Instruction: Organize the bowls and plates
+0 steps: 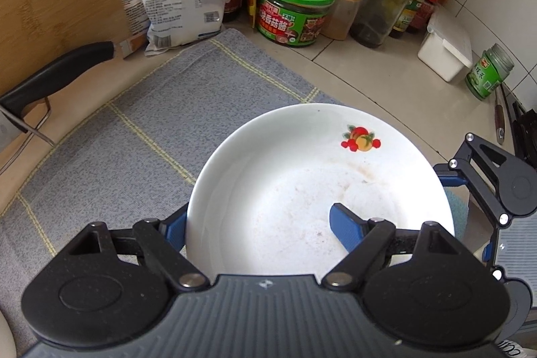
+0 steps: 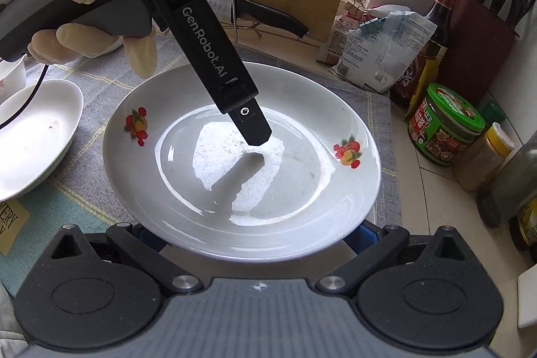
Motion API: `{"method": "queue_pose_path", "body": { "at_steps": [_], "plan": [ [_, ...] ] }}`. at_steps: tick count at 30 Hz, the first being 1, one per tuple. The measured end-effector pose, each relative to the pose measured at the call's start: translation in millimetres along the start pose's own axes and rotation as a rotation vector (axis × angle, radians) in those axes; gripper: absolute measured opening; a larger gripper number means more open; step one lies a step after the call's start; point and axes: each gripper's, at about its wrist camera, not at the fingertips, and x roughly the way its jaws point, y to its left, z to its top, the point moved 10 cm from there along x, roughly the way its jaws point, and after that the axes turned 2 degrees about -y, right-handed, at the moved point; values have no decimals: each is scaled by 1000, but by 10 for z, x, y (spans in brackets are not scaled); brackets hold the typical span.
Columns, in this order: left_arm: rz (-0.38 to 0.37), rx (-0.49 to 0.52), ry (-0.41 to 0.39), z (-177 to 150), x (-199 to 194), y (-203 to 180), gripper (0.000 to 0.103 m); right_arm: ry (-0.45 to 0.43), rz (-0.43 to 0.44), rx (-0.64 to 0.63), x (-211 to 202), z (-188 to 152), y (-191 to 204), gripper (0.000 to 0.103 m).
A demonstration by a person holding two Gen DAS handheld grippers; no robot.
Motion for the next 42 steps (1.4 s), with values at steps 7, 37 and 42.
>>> {"method": "queue_pose_path", "body": {
  "at_steps": [7, 37, 42],
  "plan": [
    [-3, 24, 13, -5, 87, -95, 84, 25, -7, 13, 10, -105, -33, 103],
    [-10, 29, 57, -74, 286, -118, 84, 75, 5, 29, 71, -160, -89, 103],
    [-17, 27, 58, -70, 304, -126, 85, 83, 3, 27, 72, -167, -94, 103]
  ]
}}
